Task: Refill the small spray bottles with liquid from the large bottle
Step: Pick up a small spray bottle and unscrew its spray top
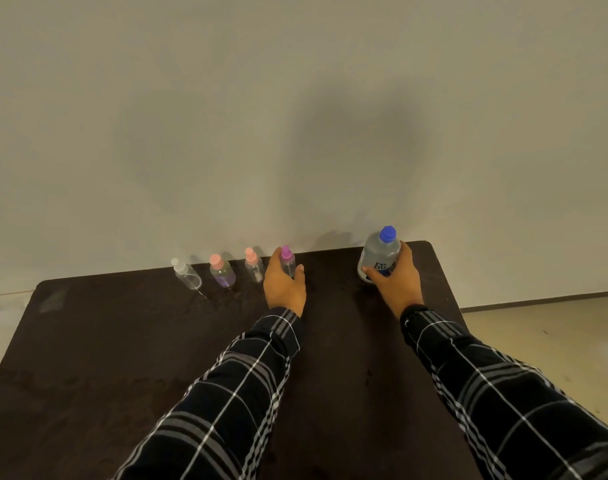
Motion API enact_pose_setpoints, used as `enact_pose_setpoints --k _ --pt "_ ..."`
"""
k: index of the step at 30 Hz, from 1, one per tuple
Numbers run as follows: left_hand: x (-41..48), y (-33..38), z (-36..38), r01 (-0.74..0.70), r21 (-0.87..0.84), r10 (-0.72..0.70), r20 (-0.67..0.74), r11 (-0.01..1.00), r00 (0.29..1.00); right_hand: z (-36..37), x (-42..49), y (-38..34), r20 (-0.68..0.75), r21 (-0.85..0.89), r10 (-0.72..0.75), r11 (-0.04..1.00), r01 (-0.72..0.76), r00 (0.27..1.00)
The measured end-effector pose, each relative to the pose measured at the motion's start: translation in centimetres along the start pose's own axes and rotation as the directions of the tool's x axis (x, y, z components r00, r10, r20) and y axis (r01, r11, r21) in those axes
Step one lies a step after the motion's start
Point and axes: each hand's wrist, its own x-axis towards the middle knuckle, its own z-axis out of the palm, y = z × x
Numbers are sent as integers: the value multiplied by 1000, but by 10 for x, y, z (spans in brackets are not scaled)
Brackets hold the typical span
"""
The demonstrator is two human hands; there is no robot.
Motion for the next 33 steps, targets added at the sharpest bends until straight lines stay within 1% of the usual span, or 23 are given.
enact_pose_setpoints --k 4,7,12,15,22,27,33 --pt "4 1 -4 -40 38 41 -18 998 999 4 3 1 1 0 3 1000 -3 1000" --pt "3 -1 -7 -60 37 60 -16 998 998 4 4 1 -12 7 10 1000 -10 1000" --pt "-5 -7 -16 -145 50 144 10 988 989 6 -5 1 -11 13 -22 1000 23 1000" --pt "-14 -15 -30 -192 85 190 35 978 981 11 -19 4 23 13 -49 999 49 999" --pt "-37 -44 -73 -176 118 171 52 977 984 36 -63 0 172 39 -169 986 164 971" --pt "-57 -61 -110 -264 157 259 54 952 964 57 -94 -7 225 52 -216 976 210 950" --pt "-70 -93 -145 -309 178 302 68 934 951 78 -126 -8 300 44 -276 960 276 913"
